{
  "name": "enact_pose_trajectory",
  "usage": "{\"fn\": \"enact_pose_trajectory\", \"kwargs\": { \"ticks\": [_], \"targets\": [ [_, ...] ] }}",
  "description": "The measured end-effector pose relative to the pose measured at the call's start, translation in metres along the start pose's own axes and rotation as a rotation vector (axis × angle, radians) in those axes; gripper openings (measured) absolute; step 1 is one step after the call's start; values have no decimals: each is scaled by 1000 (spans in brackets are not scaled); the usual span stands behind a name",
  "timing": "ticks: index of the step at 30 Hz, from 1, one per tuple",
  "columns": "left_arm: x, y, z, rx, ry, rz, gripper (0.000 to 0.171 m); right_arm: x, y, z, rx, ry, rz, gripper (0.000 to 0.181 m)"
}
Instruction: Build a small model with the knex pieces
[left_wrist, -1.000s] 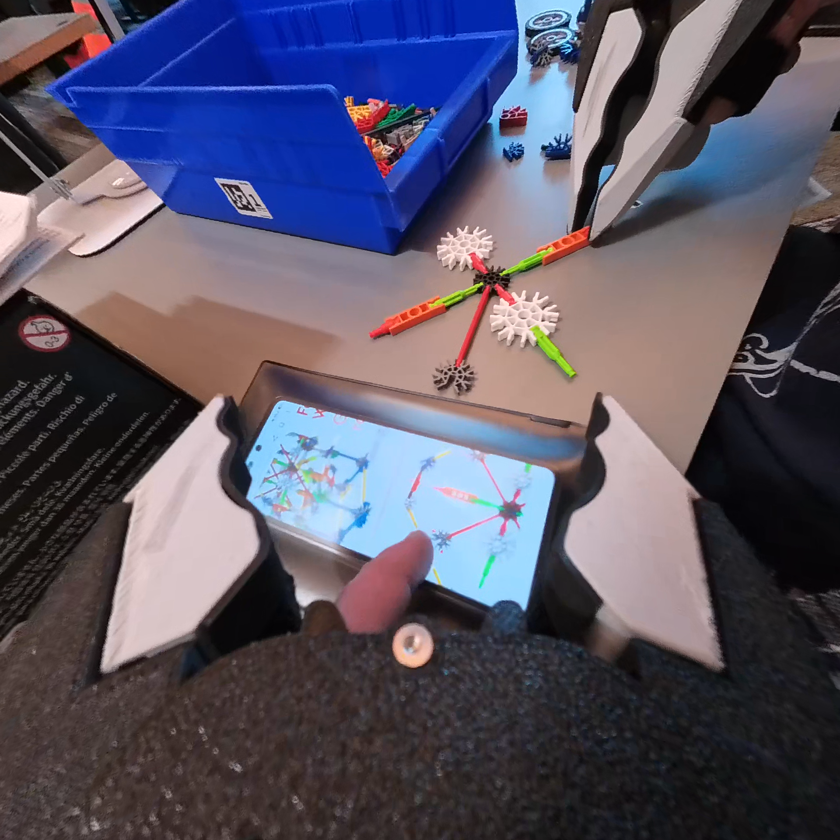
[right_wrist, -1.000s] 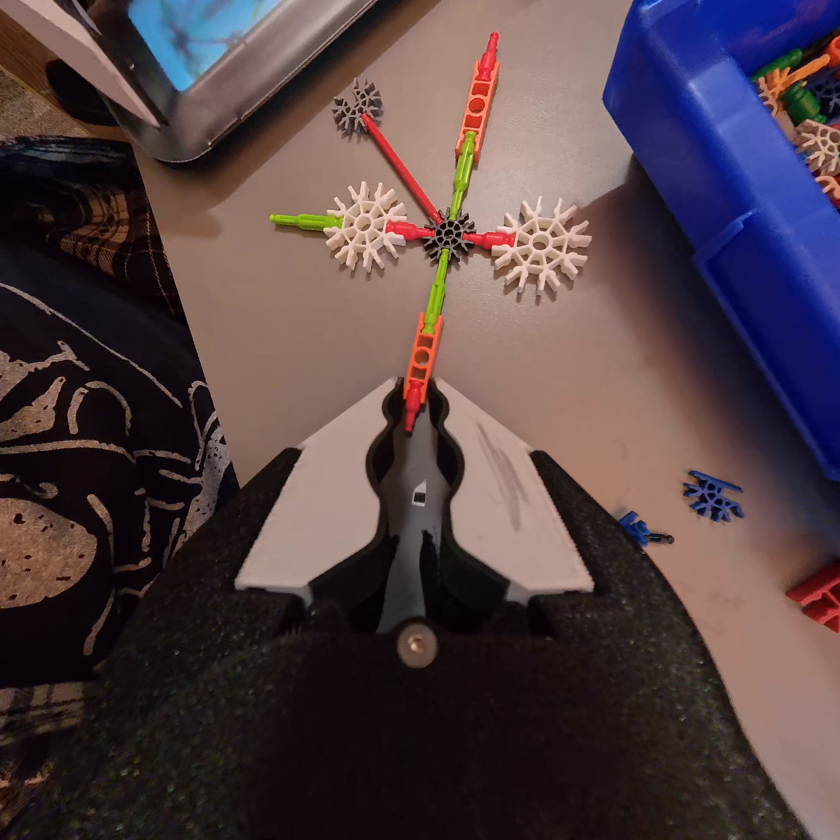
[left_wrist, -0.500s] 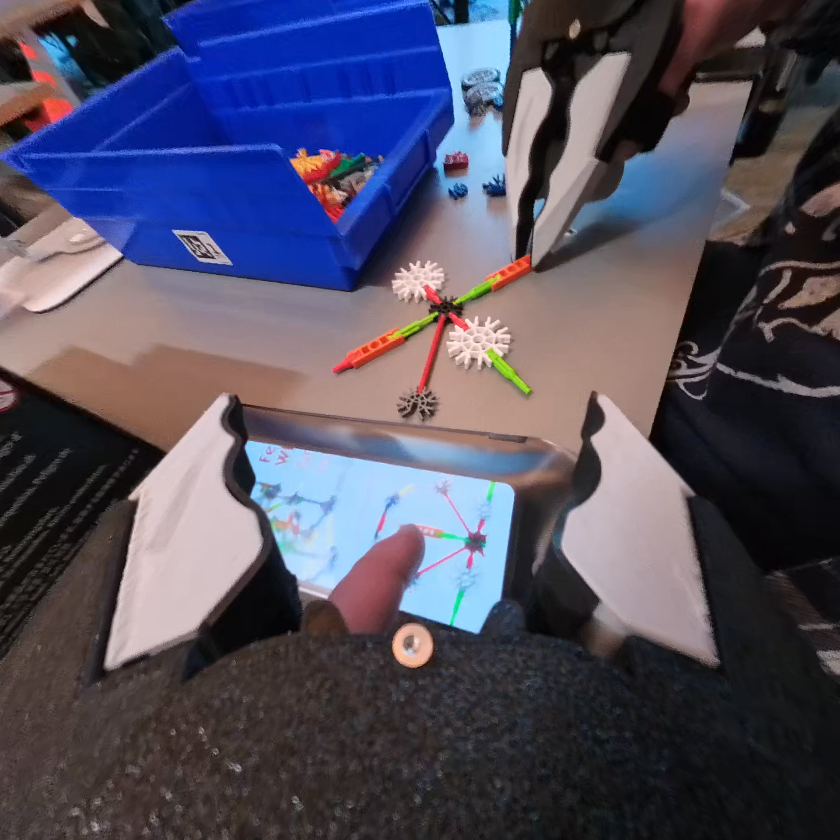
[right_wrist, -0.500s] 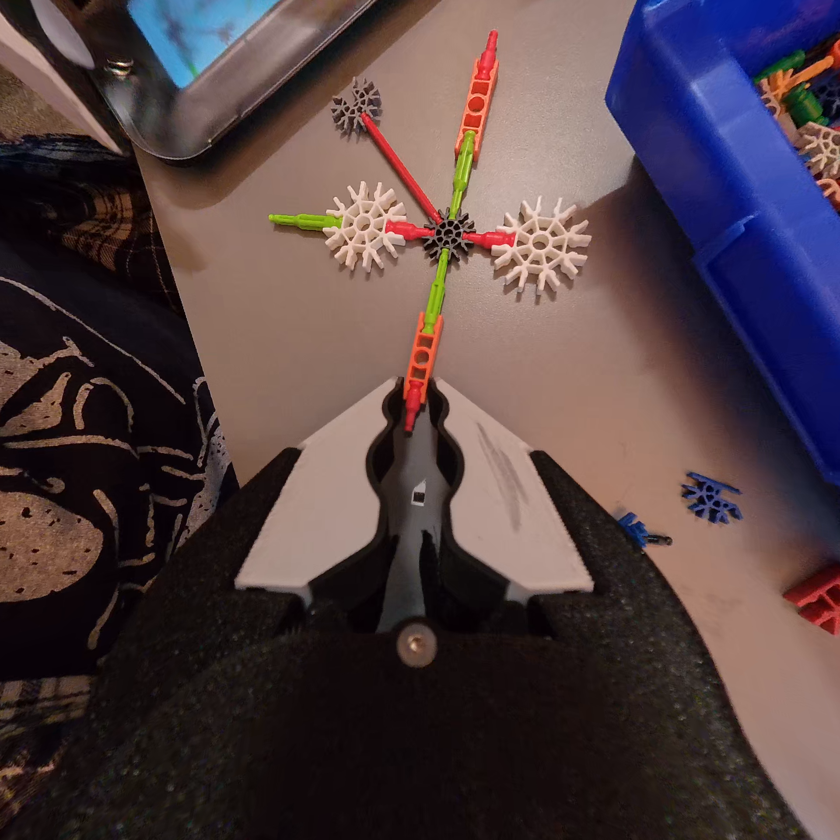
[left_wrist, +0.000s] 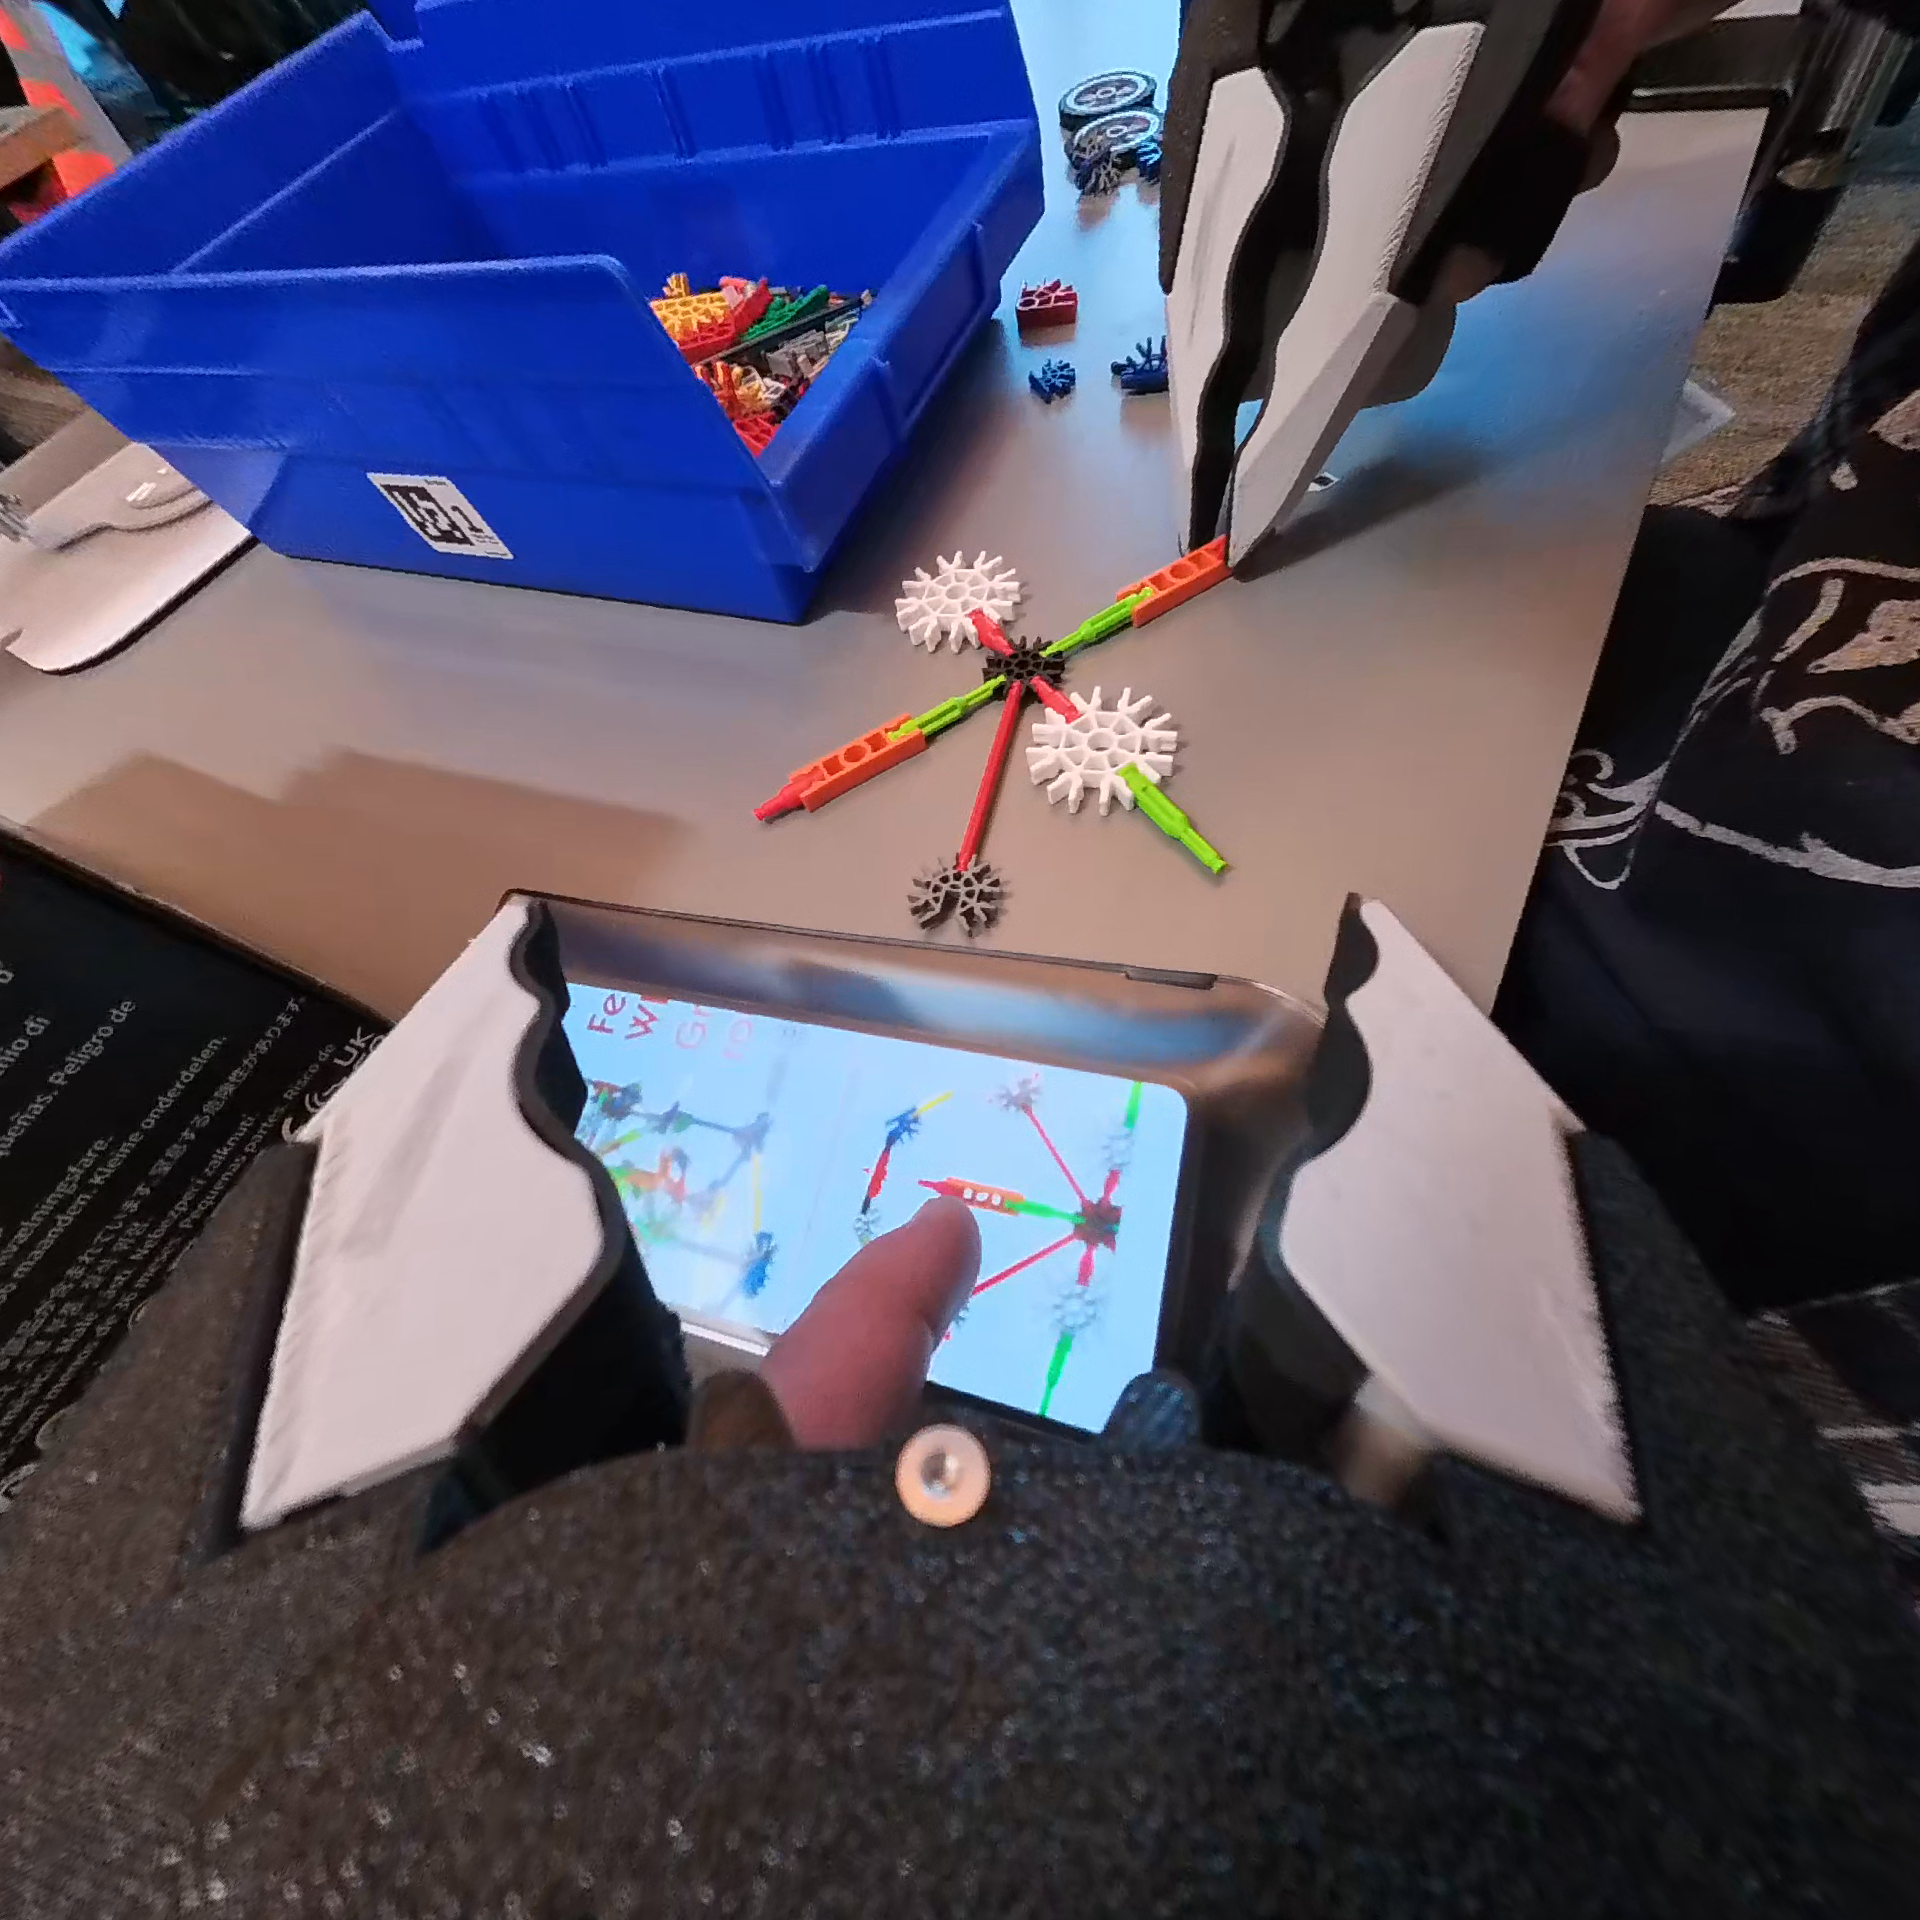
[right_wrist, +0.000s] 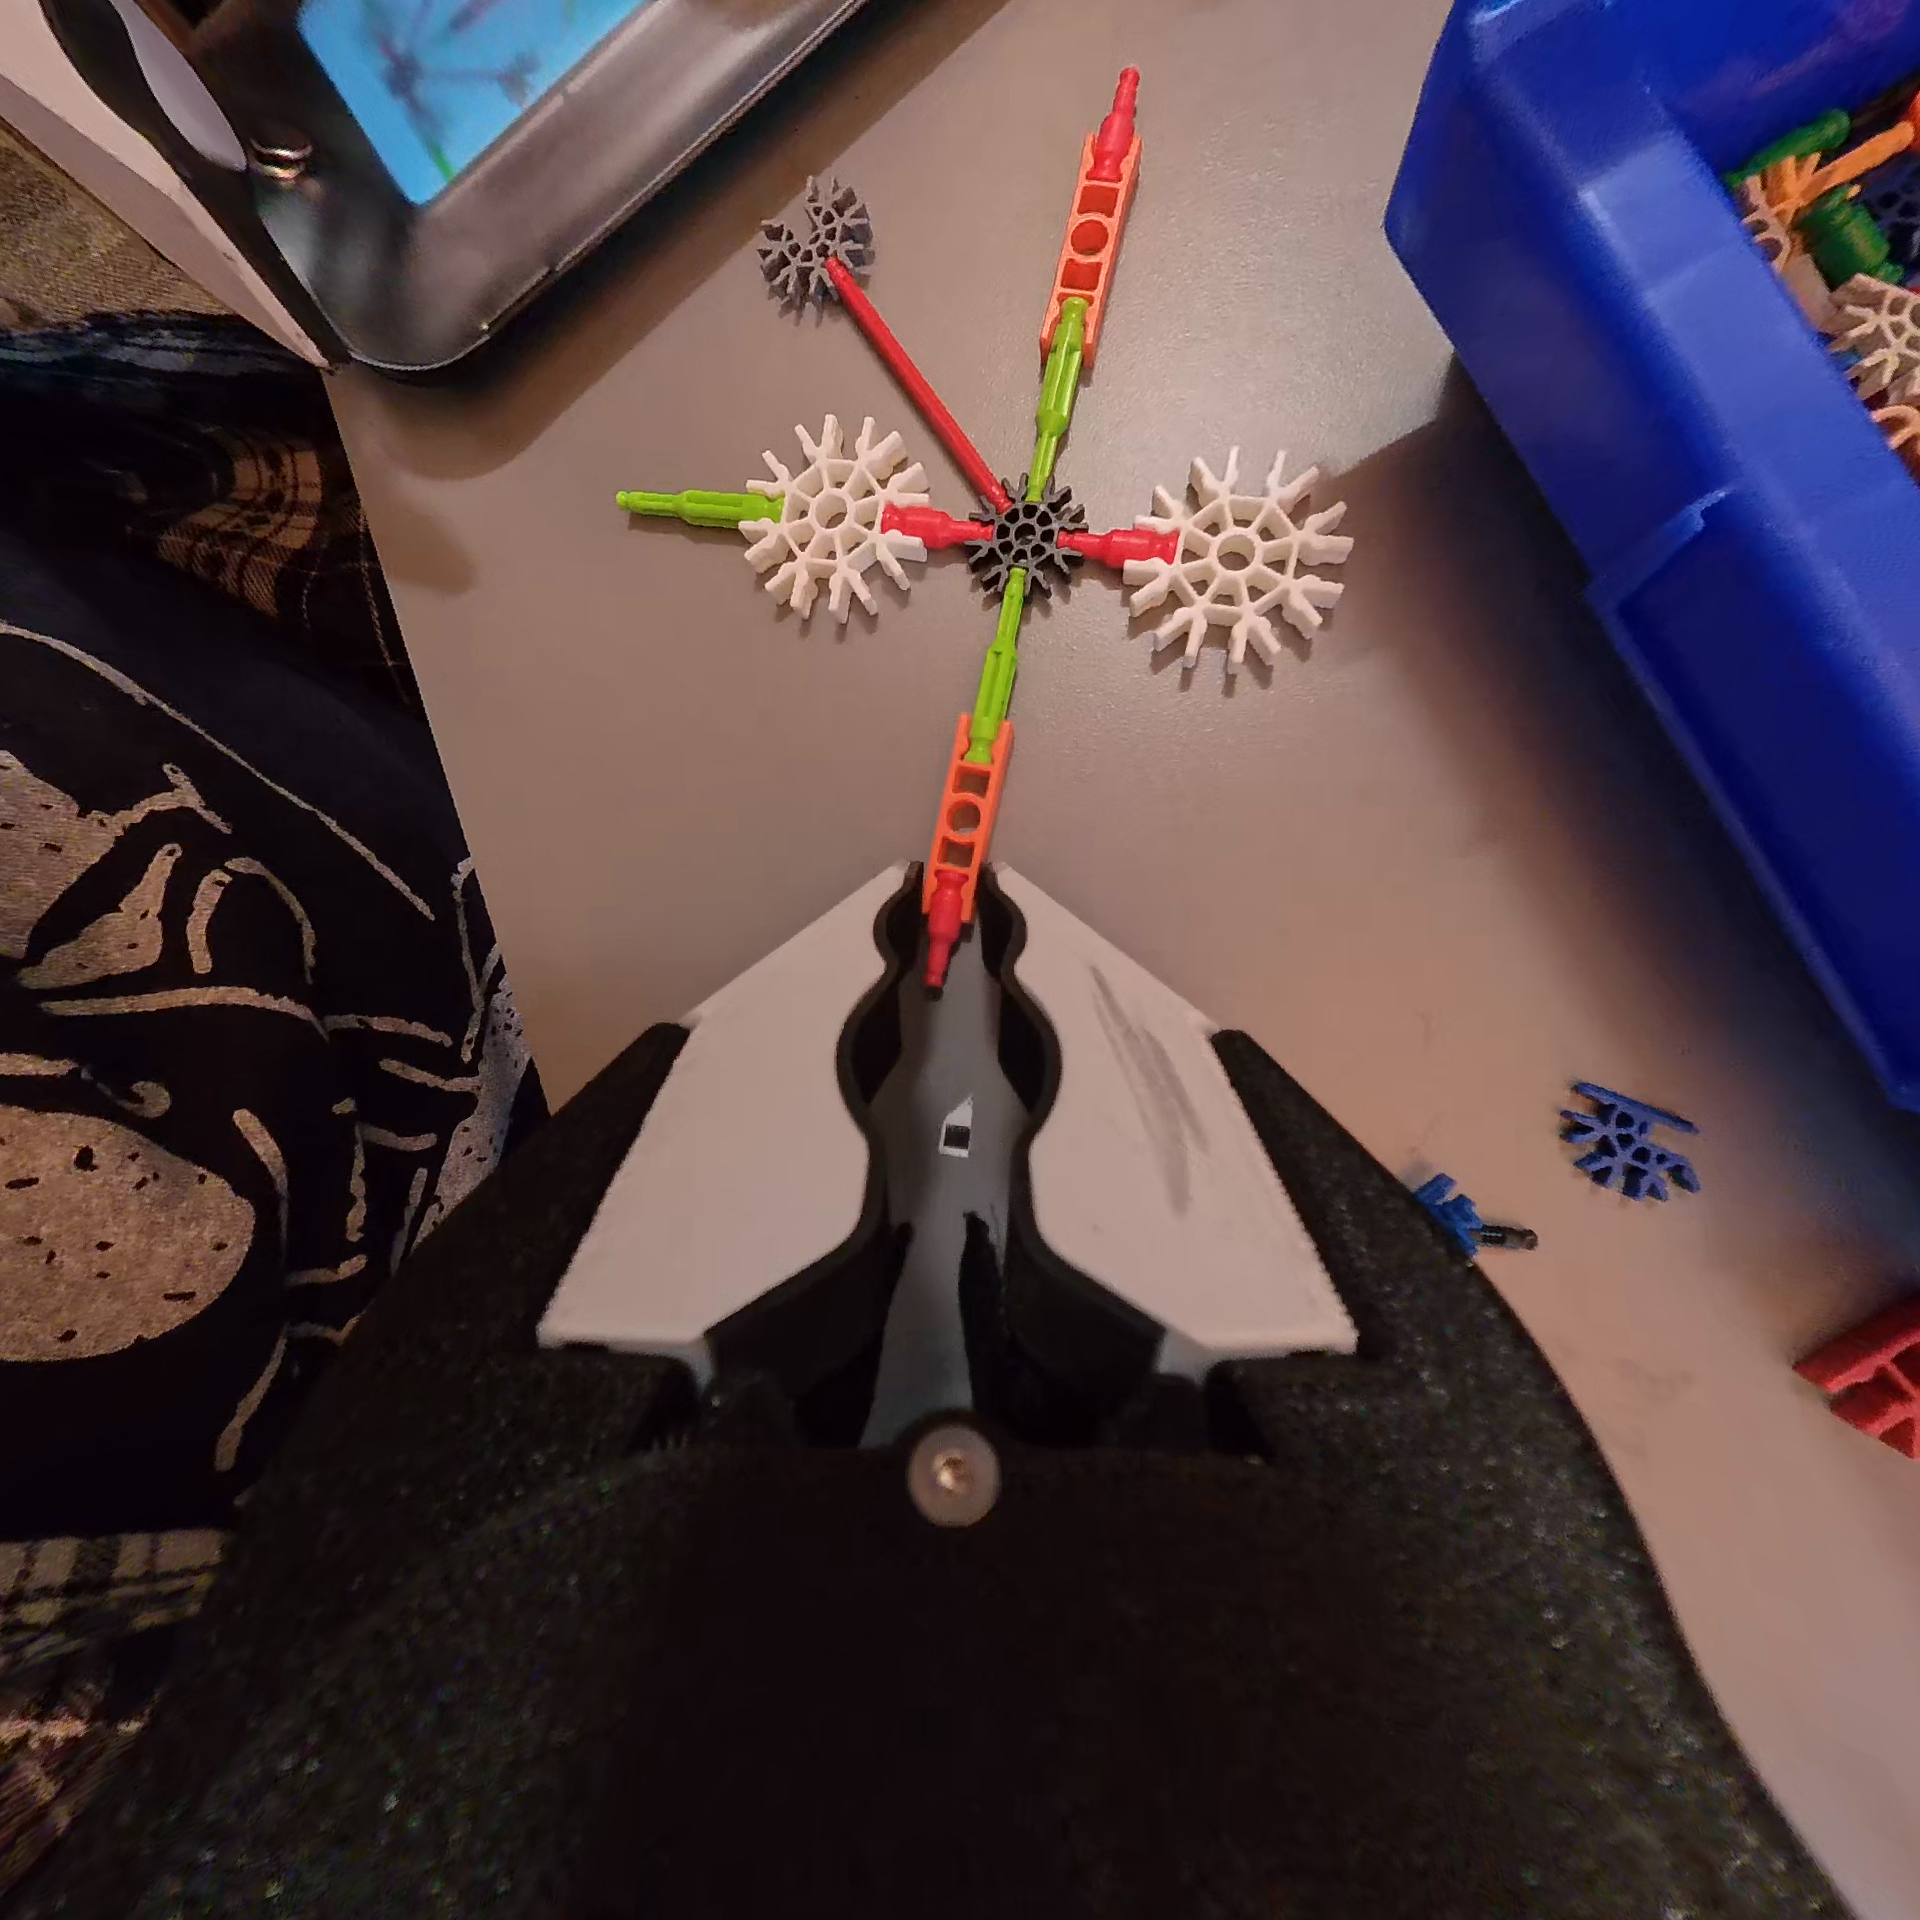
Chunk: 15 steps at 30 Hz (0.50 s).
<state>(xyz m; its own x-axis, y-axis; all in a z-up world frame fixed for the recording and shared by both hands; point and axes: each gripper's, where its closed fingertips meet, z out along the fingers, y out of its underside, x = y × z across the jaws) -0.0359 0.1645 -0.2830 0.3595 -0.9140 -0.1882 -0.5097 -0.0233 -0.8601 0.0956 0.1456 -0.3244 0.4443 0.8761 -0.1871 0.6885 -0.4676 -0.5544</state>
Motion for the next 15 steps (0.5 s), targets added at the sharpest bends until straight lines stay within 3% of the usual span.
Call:
{"fn": "enact_pose_trajectory", "kwargs": {
  "ticks": [15],
  "targets": [
    [1,-2,-1,13,2,3,141,0,0,0,-7,7,-16,11]
  ]
}}
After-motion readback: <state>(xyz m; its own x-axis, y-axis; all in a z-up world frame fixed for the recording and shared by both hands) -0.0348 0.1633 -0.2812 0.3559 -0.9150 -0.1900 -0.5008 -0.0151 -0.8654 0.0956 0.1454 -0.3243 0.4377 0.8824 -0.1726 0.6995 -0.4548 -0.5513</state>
